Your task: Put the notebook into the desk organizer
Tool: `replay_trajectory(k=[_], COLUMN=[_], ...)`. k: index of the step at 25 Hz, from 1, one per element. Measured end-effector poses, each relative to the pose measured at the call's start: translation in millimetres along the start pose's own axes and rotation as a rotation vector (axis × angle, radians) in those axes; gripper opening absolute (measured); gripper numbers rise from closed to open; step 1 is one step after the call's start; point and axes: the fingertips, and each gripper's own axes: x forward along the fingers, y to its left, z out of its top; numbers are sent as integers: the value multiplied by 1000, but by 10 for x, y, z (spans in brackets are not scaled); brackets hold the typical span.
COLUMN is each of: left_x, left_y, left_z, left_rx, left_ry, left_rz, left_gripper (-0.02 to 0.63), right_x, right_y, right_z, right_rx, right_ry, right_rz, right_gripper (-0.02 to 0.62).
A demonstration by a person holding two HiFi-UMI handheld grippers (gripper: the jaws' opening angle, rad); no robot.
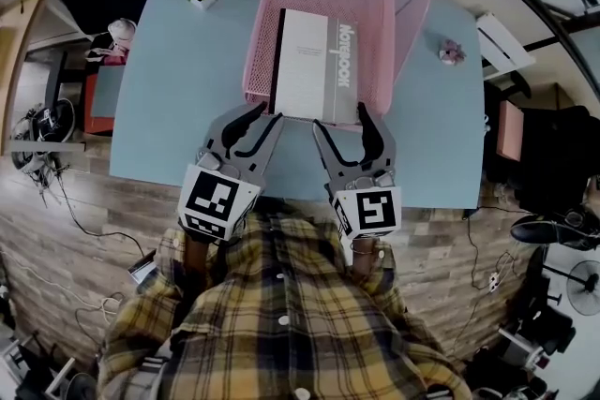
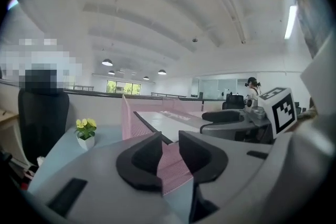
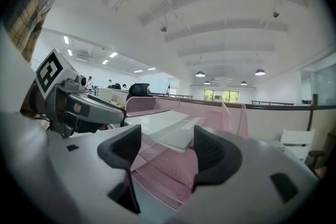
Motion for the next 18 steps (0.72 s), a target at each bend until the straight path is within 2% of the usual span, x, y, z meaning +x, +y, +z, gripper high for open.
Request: replay_trajectory(k=[5, 12, 18], left_x=[90, 189, 219], left_y=[28, 108, 144], left_z=[25, 63, 86], left_rx=[97, 158, 171], left_ry=[21, 42, 46], left_rz=[51, 91, 96], left_gripper=[77, 72, 71], right_x=[72, 174, 200], right_y=[-30, -68, -41], right_z=[-29, -41, 29], right_rx=[-37, -75, -95], right_ry=[28, 58, 61], right_rz=[-20, -37, -45], right_gripper=[295, 287, 284])
